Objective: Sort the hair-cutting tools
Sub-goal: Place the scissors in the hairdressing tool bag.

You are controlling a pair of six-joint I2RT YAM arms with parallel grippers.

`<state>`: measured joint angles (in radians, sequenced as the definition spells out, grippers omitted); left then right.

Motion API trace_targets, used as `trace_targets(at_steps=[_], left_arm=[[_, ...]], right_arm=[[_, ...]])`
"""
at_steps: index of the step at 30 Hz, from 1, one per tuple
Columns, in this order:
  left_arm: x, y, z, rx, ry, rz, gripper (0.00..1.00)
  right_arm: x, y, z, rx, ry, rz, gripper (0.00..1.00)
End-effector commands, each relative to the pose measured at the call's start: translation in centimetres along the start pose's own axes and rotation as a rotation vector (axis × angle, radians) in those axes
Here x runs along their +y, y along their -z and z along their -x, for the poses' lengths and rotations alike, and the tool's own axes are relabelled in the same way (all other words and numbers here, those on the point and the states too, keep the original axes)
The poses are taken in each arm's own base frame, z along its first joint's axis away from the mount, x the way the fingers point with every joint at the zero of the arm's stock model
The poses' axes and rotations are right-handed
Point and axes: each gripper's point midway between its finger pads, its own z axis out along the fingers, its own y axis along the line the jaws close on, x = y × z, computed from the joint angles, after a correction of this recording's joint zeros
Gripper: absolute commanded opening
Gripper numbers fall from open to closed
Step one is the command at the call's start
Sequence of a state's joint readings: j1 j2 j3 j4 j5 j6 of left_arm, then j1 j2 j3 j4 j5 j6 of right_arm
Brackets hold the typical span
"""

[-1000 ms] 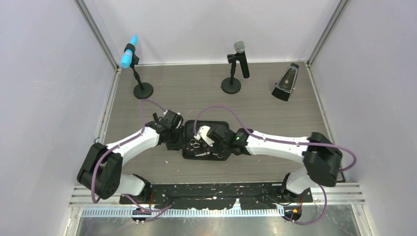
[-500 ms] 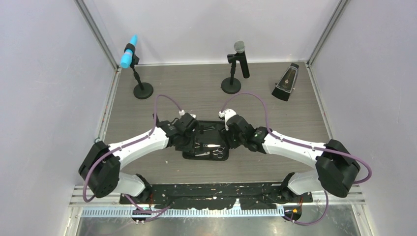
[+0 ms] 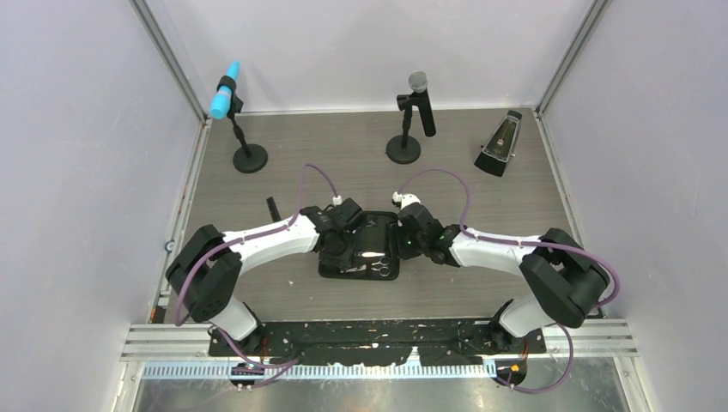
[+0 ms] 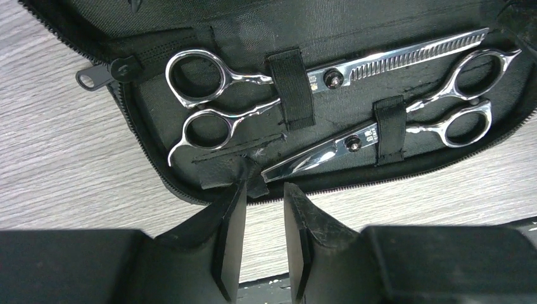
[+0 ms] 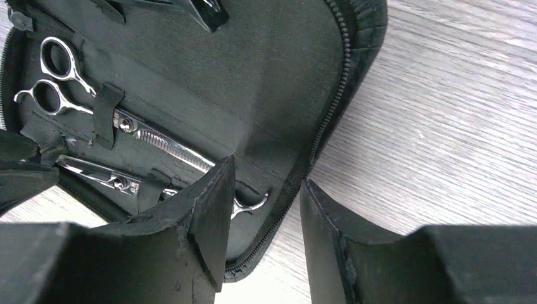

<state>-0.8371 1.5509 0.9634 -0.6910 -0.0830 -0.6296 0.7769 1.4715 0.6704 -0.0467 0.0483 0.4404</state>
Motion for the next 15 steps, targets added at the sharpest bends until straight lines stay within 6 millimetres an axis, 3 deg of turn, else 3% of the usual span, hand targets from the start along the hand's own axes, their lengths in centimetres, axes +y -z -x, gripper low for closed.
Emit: trace_targets(at_steps=[1,15], left_arm=[[-0.52,0.44,0.12,0.025,-0.041,-0.004,0.30],[-0.02,-0.13,-0.54,0.082,-0.152,0.107,0.26]], right_arm=[[1.40,-0.75,1.15,-0.042,-0.041,0.058,0.49],[0.96,-1.42,0.55,-0.024,-0.059,0.045,0.48]])
